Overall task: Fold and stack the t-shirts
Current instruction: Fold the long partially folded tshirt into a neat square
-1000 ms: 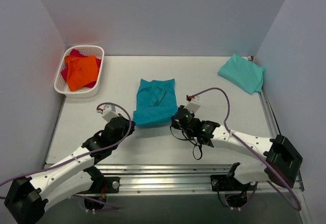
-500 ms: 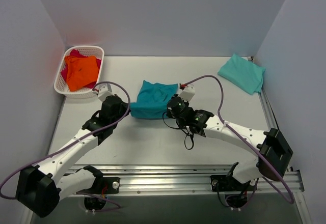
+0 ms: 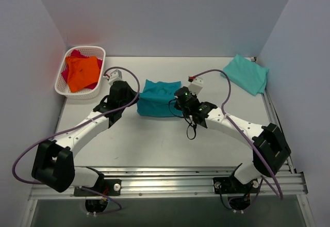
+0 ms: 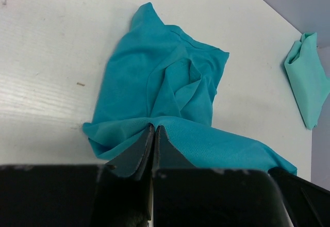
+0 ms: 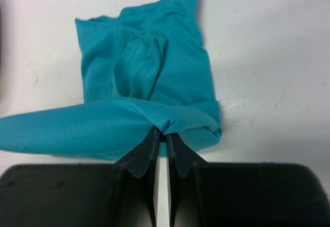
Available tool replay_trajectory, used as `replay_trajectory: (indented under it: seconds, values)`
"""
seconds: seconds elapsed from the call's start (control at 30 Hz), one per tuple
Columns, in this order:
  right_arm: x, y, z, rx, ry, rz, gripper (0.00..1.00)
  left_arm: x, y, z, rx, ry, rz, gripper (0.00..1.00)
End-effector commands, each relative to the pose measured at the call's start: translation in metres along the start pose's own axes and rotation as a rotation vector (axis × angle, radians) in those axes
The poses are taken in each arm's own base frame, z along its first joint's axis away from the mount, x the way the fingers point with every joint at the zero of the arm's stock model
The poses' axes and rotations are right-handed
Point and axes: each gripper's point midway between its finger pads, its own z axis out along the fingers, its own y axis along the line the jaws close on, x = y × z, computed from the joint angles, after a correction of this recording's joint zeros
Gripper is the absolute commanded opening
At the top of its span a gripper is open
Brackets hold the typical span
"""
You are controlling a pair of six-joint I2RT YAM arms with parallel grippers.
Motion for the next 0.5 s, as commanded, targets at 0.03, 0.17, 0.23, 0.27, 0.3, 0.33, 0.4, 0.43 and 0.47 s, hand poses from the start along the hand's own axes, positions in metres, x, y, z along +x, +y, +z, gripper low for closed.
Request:
replay_trajectory:
  seconds: [0.03,0.17,0.23,0.27,0.3,0.33,0.4,0.43,0.47]
  values:
    - [-0.023,-0.026,0.049,0.128,-0.056,0.019,0.00,-0.043,-0.034,0.029,0.077,-0.081,0.002,0.04]
    - [-0.072,-0.010,0.127,0.167,-0.107,0.075,0.00,-0.049,-0.021,0.115,0.025,-0.049,-0.001,0.05]
    - [-0.065,-0.030,0.189,0.244,-0.037,0.008,0.00,-0.060,-0.022,0.154,0.055,-0.013,-0.010,0.17]
    - [-0.121,0.004,0.200,0.189,-0.118,0.041,0.16,-0.104,-0.056,0.166,0.155,-0.061,-0.007,0.40]
    - [-0.131,0.006,0.211,0.200,-0.130,0.031,0.43,-0.071,-0.023,0.200,0.049,0.046,0.001,0.66]
    - [-0.119,-0.009,0.234,0.242,-0.086,0.008,0.76,-0.079,-0.026,0.211,0.048,0.041,0.002,0.94]
    - [-0.139,0.000,0.231,0.221,-0.120,0.039,1.00,-0.094,-0.041,0.228,0.119,0.055,0.000,0.94]
    - [-0.162,0.011,0.216,0.186,-0.177,0.068,1.00,-0.101,-0.042,0.228,0.122,0.046,0.002,0.94]
    - [-0.167,0.019,0.205,0.163,-0.201,0.070,1.00,-0.109,-0.046,0.226,0.131,0.031,0.002,0.94]
